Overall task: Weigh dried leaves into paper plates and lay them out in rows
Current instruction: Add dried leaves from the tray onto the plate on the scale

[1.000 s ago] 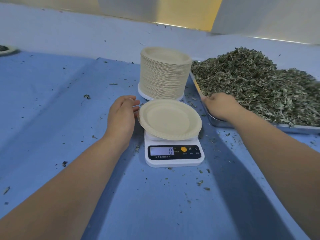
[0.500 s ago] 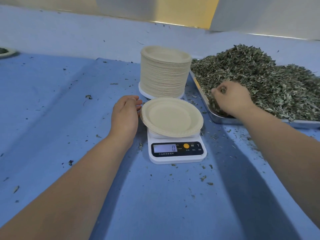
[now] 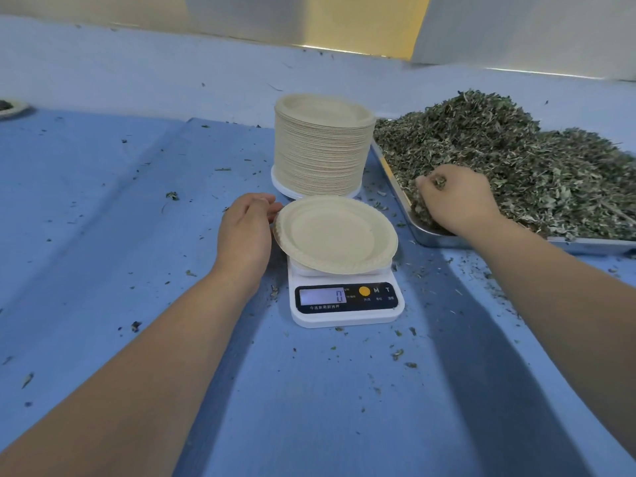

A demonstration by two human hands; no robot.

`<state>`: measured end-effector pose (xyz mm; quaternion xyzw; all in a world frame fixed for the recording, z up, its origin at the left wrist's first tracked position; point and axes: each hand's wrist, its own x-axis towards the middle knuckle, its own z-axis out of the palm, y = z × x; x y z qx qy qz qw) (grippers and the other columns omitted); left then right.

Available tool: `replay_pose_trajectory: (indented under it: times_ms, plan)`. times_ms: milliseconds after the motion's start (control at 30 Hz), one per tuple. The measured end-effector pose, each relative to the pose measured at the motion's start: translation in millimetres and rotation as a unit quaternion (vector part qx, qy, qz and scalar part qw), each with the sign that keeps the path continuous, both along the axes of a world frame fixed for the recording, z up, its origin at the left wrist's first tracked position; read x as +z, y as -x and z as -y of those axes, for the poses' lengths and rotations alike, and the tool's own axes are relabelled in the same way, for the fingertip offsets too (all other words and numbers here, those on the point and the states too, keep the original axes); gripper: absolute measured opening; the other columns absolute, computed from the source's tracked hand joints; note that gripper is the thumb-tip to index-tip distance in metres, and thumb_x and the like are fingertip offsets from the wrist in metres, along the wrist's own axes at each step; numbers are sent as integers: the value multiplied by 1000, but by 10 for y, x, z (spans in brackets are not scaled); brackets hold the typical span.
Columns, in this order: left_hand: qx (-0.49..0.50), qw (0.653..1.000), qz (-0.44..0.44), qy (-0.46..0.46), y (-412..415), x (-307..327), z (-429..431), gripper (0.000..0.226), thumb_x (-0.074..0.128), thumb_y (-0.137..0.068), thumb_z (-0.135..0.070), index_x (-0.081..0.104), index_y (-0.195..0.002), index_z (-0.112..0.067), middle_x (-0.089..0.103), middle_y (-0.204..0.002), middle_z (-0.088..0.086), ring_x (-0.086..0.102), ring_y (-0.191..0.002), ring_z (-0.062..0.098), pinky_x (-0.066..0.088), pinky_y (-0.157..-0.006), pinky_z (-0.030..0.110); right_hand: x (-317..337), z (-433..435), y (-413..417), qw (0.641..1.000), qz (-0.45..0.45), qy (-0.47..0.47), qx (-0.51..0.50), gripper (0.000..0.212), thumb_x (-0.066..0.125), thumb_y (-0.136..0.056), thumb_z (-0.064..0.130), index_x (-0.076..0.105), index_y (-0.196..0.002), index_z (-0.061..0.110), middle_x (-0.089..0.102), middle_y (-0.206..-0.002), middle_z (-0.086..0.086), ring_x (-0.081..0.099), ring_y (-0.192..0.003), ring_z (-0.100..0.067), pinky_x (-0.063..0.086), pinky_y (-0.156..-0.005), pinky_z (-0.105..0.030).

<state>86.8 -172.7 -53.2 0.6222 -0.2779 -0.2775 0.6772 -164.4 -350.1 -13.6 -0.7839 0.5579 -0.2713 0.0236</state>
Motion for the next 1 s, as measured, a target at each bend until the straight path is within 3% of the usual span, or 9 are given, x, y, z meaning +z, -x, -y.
replay_pose_trajectory:
  times_ms: [133,267,400,467,600,767,833,900,1000]
  plan:
    - [0,1000,4,1,-3,-5,13,25,42,-100,-19,66,-100,-24,73,-109,-3,68,-101,9,53,-92,31,303,-113,-110,996,35,75,42,38,49,-101,50,67,-99,17,60,-63,1,54,-53,-16,41,-55,-21]
    - [-3,1000,11,1,0,-24,2,26,42,-100,-20,67,-100,-25,73,-110,-4,67,-103,9,53,-94,31,694,-399,-496,983,56,131,115,35,51,-100,49,66,-93,18,62,-75,6,54,-63,-10,37,-57,-27]
    - [-5,1000,8,2,-2,-12,-5,26,42,-101,-18,67,-99,-24,73,-110,0,68,-105,14,54,-97,37,683,-809,-836,971,51,125,196,32,52,-99,48,66,-96,20,63,-74,7,55,-63,-11,40,-62,-29]
    - [-8,1000,6,4,5,4,-22,25,43,-100,-18,67,-98,-24,73,-109,1,69,-103,15,54,-99,41,511,-965,-936,969,-7,95,228,33,50,-100,49,64,-104,20,65,-79,5,57,-65,-13,48,-66,-33]
    - [-8,1000,9,7,36,37,-73,26,47,-84,-34,68,-98,-26,72,-111,-4,68,-105,14,53,-101,45,187,-1126,-1009,948,-205,24,244,54,38,-98,67,48,-134,28,68,-115,-2,62,-107,-28,52,-81,-40]
    - [-11,1000,7,-8,38,64,-81,32,46,-78,-38,69,-97,-27,70,-114,-6,67,-107,12,52,-104,46,314,-1052,-833,962,-98,9,256,63,31,-93,77,44,-139,35,66,-123,7,64,-104,-20,53,-88,-40]
    - [-14,1000,22,-14,46,68,-79,31,46,-79,-39,70,-95,-29,70,-112,-8,66,-108,11,51,-104,44,324,-977,-683,964,2,-41,263,65,26,-92,78,49,-137,38,63,-119,19,64,-97,-9,51,-83,-32]
    - [-23,999,44,-18,46,64,-83,31,45,-83,-39,71,-98,-33,70,-114,-13,64,-111,8,50,-104,38,278,-840,-511,967,102,-72,220,64,23,-95,76,60,-128,35,65,-110,18,63,-93,-3,46,-80,-28]
    - [-47,996,72,-7,37,46,-90,31,49,-94,-30,75,-110,-37,69,-112,-25,61,-111,-7,46,-94,21,120,-560,-218,996,42,-20,76,54,25,-101,66,60,-103,25,66,-91,0,60,-85,-23,43,-71,-35]
